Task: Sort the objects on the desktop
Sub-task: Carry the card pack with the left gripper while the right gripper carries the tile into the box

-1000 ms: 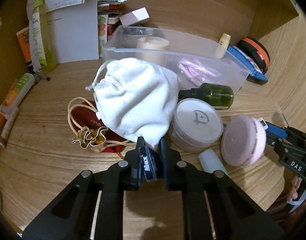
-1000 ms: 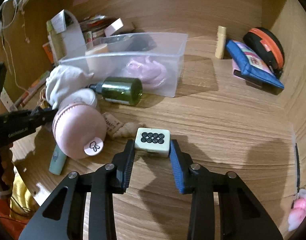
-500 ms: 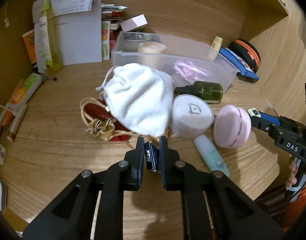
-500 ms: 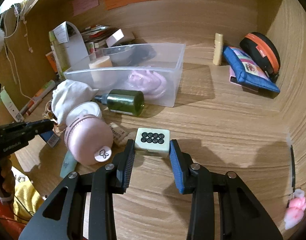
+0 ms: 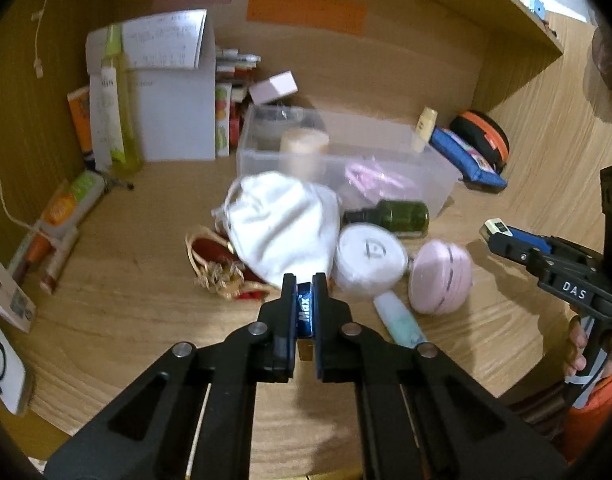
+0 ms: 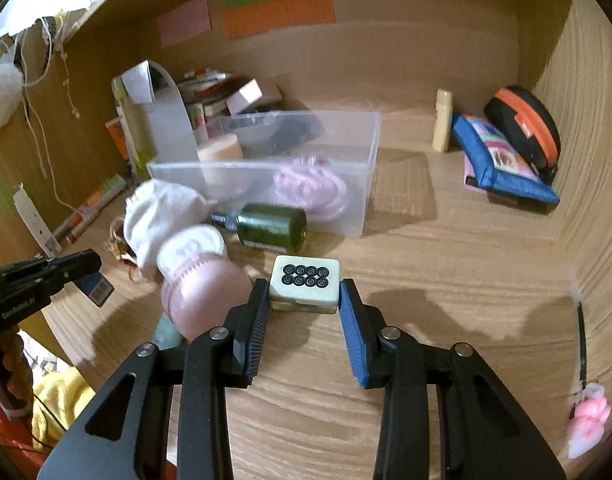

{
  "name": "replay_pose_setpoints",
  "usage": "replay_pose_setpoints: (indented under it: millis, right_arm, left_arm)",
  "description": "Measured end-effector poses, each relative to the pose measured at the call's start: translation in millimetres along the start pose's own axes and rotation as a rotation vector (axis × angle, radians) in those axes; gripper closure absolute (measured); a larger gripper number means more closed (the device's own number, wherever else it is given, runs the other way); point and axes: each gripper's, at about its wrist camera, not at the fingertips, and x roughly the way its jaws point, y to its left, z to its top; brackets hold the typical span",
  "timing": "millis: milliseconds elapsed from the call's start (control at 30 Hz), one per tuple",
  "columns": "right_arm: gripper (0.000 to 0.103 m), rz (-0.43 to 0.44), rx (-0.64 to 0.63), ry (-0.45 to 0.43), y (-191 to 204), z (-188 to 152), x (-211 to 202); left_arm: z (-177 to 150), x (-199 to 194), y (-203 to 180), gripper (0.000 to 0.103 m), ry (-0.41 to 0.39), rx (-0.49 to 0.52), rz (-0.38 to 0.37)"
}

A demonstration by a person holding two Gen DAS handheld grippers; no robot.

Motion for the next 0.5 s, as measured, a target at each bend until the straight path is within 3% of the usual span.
replay_pose_setpoints:
  millis: [500]
  right_arm:
    - [0.071, 0.008, -0.018, -0.084, 6, 42, 1]
  left_arm:
    - [62, 8, 16, 0.097, -0.114, -0.014, 0.011]
